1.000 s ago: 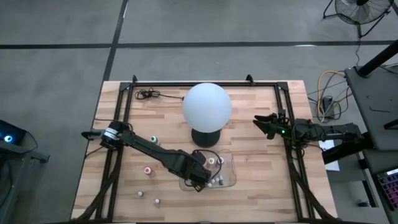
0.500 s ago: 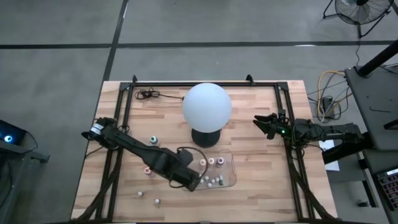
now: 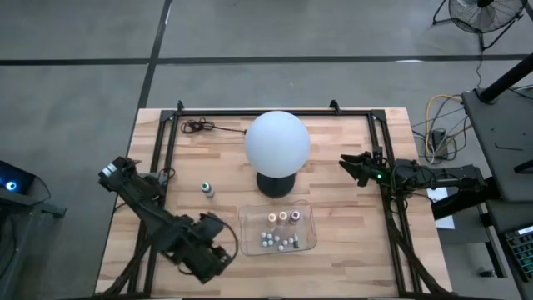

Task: Pick & Place food coloring
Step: Put the left small blue food coloring bottle into the transparent bin

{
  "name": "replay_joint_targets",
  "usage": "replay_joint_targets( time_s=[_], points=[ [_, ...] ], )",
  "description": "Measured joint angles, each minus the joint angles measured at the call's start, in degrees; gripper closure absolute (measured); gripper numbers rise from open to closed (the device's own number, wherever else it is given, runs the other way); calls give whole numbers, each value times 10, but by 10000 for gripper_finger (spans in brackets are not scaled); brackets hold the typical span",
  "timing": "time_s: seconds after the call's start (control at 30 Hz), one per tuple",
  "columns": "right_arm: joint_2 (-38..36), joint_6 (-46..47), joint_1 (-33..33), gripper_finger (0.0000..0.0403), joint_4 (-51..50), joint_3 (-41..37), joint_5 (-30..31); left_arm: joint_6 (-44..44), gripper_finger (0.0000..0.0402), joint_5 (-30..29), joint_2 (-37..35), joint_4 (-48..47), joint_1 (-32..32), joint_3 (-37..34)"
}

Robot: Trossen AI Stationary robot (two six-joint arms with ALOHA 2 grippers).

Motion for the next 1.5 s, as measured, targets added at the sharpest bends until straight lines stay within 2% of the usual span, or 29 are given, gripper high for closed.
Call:
replay_joint_targets(
  time_s=[0.43, 0.63, 1.2, 1.33, 1.5],
  points=[
    [0, 0, 0, 101, 0, 0, 0, -8, 133, -5, -58, -79, -99, -1],
    [0, 0, 0, 101, 0, 0, 0, -9, 133, 6, -69, -72, -136, -66],
    [0, 0, 0, 101, 0, 0, 0, 6, 133, 35, -70, 161, -146, -307],
    [0, 0, 0, 101, 0, 0, 0, 4, 133, 41, -69, 198, -145, -345],
    [0, 0, 0, 101, 0, 0, 0, 6, 133, 43, -55, 201, -142, -361]
  ],
)
